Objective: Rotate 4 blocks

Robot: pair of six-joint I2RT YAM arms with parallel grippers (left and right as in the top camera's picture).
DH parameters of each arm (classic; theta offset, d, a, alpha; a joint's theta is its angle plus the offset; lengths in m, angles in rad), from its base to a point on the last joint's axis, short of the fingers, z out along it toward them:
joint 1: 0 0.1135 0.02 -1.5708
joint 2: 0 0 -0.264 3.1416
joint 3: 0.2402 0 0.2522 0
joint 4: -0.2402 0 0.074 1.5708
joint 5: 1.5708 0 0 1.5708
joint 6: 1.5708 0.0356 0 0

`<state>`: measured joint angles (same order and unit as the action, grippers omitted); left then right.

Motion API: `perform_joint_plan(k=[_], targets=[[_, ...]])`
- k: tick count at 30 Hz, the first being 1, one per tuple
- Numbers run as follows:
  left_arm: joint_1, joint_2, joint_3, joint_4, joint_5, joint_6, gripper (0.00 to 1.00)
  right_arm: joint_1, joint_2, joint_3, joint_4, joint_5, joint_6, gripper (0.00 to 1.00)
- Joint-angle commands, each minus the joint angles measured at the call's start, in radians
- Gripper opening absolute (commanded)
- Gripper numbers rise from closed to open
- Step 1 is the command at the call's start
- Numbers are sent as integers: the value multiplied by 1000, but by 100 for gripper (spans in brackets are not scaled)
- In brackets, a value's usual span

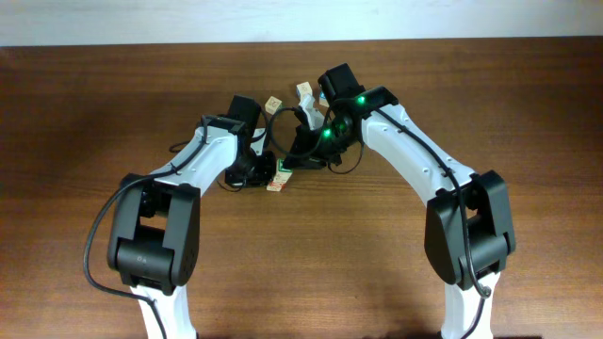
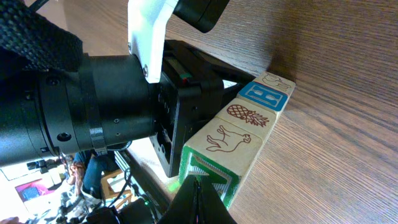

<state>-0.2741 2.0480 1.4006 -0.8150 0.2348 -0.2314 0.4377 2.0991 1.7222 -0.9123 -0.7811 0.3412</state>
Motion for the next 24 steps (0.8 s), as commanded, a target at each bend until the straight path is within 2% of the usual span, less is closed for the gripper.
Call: perform_joint_plan(k=[1,17,24], targets=[[-35,0,20,6,95,-6,0,28,37,-22,-3,60,8,4],[165,0,20,-9,76,-18,0,53,37,-22,32,140,34,4],[185,0,20,-9,76,-18,0,57,37,-22,84,150,35,4]])
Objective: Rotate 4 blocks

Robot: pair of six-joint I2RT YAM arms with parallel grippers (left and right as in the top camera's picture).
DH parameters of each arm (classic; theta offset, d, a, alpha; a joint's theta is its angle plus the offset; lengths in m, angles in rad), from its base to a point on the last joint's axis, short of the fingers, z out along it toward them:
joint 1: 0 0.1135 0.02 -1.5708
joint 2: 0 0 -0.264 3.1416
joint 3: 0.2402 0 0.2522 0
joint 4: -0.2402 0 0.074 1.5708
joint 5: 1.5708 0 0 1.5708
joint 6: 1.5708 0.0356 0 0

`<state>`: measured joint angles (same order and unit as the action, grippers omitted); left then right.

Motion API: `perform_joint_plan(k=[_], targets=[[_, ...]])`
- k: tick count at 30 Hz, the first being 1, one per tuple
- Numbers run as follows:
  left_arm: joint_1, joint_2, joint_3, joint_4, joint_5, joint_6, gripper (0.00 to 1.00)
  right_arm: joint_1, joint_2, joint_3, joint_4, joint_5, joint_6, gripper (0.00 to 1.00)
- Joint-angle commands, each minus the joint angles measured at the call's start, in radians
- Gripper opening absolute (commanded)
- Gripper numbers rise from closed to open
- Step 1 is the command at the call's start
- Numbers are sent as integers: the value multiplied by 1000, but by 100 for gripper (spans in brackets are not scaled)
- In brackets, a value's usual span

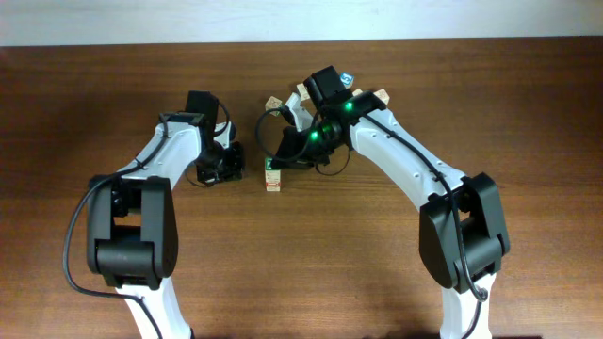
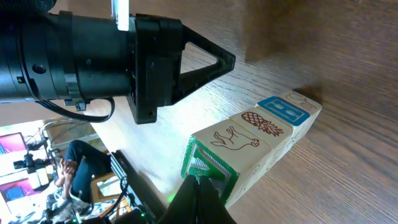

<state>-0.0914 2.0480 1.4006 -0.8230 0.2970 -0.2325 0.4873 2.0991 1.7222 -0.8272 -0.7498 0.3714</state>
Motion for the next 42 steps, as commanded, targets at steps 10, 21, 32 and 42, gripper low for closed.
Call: perform_joint_plan(k=[10,21,32,42], targets=[[3,0,20,-1,13,-16,0,18,37,-8,5,118,5,4],[3,0,20,-1,13,-16,0,18,37,23,-14,105,5,4],[3,0,20,-1,13,-16,0,18,37,97,-63,89,0,4],[25,-10,102,-74,-8,15,0,-87,33,613,-418,204,-160,5]])
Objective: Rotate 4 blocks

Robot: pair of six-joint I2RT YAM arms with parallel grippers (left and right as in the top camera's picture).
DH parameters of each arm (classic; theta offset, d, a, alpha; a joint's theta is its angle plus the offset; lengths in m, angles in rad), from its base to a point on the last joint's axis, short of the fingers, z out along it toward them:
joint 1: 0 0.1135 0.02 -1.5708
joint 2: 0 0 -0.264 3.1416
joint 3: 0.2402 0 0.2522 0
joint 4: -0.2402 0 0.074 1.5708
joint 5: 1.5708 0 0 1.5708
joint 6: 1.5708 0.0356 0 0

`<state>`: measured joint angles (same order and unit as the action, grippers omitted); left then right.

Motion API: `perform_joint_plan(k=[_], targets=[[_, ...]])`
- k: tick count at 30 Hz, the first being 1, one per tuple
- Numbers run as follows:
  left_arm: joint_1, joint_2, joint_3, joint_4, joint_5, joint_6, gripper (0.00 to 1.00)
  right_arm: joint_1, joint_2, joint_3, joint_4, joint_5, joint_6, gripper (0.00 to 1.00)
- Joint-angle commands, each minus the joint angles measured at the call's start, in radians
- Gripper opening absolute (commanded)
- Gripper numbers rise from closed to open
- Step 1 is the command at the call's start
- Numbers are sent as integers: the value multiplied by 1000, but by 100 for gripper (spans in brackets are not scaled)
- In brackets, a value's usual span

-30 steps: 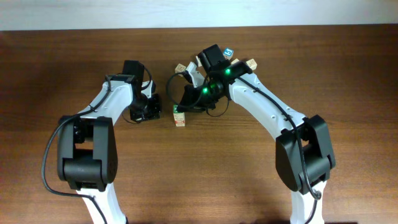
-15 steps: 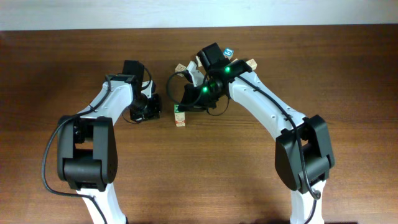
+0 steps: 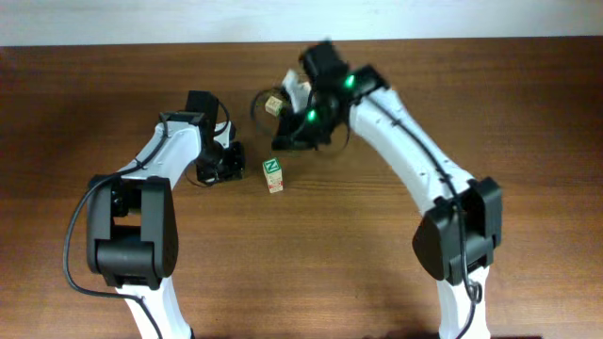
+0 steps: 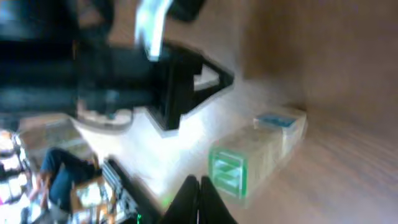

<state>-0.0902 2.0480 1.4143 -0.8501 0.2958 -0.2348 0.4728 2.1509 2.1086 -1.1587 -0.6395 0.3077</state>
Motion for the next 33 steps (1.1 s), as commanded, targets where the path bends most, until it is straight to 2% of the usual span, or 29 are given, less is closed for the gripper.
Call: perform_joint_plan(k=[1,3,5,8,10,11,12,13,14,18,26,33], targets=[[37,-23,137,-90,-8,46,0,-106,-19,366,-195,159,-130,11],[60,-74,244,-185,-62,59,0,-168,-19,617,-394,299,-163,23],[61,-161,342,-254,-92,133,0,-229,-19,837,-540,376,-174,33],[60,-322,365,-272,-91,230,0,-257,-88,871,-540,439,-181,45],[60,-467,365,-317,-91,326,0,-257,-142,871,-540,525,-181,59],[61,-533,365,-337,-91,370,0,-257,-164,871,-540,566,-181,68],[61,-602,365,-347,-92,394,4,-257,-183,871,-540,594,-181,80],[61,-655,365,-348,-95,394,63,-257,-206,870,-540,631,-181,98],[61,-691,365,-348,-95,394,99,-257,-222,871,-540,667,-181,98],[61,-762,365,-349,-95,394,99,-257,-267,871,-540,691,-180,98],[61,-760,365,-349,-95,394,99,-257,-258,868,-539,678,-180,98],[61,-760,365,-349,-95,394,99,-257,-250,860,-510,787,-181,98]])
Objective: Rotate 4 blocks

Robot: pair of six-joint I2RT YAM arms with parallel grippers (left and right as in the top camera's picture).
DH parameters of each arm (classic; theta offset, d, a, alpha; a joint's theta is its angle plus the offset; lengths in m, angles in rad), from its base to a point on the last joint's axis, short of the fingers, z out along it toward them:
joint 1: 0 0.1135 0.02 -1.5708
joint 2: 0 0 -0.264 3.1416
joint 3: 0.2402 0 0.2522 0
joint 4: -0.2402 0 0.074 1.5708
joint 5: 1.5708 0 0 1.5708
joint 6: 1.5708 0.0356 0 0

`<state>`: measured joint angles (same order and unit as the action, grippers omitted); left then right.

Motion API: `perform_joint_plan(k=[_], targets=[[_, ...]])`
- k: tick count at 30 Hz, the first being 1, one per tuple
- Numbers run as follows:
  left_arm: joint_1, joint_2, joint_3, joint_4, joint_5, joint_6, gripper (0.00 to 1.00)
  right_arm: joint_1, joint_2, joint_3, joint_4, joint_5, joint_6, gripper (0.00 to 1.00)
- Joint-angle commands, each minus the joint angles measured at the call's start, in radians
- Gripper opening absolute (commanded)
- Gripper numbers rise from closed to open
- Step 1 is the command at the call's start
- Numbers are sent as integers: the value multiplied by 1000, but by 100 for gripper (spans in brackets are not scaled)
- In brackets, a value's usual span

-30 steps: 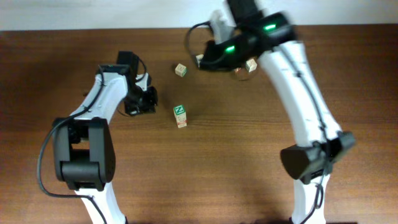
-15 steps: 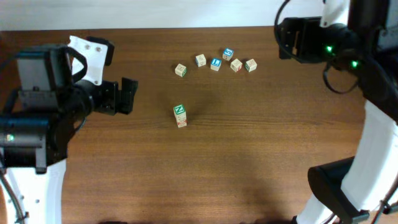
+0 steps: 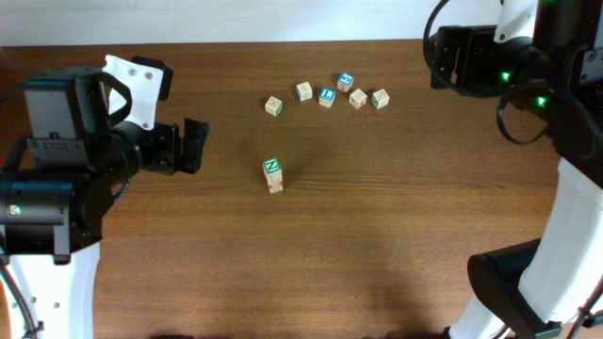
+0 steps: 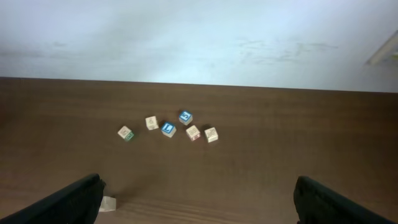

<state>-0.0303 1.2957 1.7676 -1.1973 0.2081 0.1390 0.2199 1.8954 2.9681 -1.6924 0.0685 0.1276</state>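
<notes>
A narrow stack of blocks (image 3: 272, 176) with a green-lettered block on top stands mid-table. In the right wrist view only a pale bit of the stack (image 4: 109, 203) shows beside one finger. My left gripper (image 3: 182, 147) hangs well to the left of the stack, its two dark fingers apart with table showing between them. My right gripper (image 4: 199, 200) is high and far back, its fingers (image 4: 74, 200) spread wide with nothing between them.
Several loose blocks lie in a curved line at the back: a green-edged one (image 3: 273, 105), a blue one (image 3: 326, 96), another blue one (image 3: 346, 81) and a pale one (image 3: 379, 98). The same loose blocks (image 4: 168, 129) show in the right wrist view.
My right gripper was shut and low near the back blocks; now it is raised at the far right and open. The left arm has drawn back to the left edge. The stack has not moved.
First both grippers were at the stack, my right one shut with its tip on the green top block. Then the left one stood off to the left. Then the right one had left the stack. Now both arms are pulled back and the stack stands alone.
</notes>
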Motion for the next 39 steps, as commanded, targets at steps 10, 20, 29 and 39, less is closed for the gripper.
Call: perform_joint_plan(k=[10,20,29,39], targets=[[1,-8,12,-2,-7,20,99,-5,-248,-839,726,-15,-233,98],[1,-8,12,-2,-7,20,99,-39,-845,-1706,1194,-16,-232,98],[1,-8,12,-2,-7,20,99,-137,-1613,-2631,1562,-20,-111,98],[1,-8,12,-2,-7,20,99,-135,-1892,-2963,1612,-45,-89,98]])
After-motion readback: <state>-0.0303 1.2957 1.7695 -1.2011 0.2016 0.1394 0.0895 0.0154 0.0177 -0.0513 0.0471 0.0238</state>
